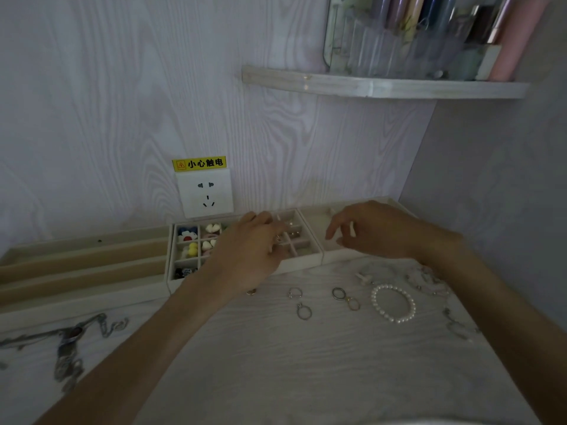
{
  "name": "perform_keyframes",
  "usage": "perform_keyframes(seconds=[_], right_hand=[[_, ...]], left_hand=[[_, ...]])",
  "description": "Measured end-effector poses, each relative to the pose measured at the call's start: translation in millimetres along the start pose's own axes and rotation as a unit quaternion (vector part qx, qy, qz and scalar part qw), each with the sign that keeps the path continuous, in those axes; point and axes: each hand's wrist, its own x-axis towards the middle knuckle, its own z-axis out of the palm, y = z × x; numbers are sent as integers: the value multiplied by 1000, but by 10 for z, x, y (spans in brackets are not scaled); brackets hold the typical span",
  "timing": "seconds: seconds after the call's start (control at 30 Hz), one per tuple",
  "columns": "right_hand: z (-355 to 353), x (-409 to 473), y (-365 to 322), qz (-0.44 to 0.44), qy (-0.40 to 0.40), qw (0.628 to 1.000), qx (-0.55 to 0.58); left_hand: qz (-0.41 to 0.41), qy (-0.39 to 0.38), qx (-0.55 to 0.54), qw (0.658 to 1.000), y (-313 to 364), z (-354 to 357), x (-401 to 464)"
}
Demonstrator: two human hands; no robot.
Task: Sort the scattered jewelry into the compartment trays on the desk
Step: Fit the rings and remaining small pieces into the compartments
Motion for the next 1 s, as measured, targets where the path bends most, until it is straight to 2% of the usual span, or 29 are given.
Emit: perform_keyframes(seconds=[0.13, 0.23, 0.3, 0.4, 0.6, 0.7, 0.83, 1.0], right_hand=[[118, -376, -12, 0, -32, 999, -31], [265, -536, -53, 22, -46, 998, -48], [387, -585, -100, 16, -17, 999, -47], [570, -610, -204, -46, 41, 997, -48], [825, -530, -446, -105, 45, 992, -51], [927, -389, -619, -118, 33, 992, -38], [1053, -178, -800, -124, 70, 989, -38], [1130, 8, -940, -101, 133, 985, -47]], left_hand=[[-19, 22, -81, 996, 34, -53, -410], [-38, 6, -101, 994, 52, -36, -645], [-45, -12, -96, 994, 57, -12, -740], [-61, -18, -64, 996, 22, 16, -839], [-103, 16, 3, 995, -164, 12, -1055], [-132, 18, -14, 991, -242, -57, -1162], [-182, 50, -34, 981, -360, -226, -1355], [-222, -16, -85, 971, -549, -318, -1545]])
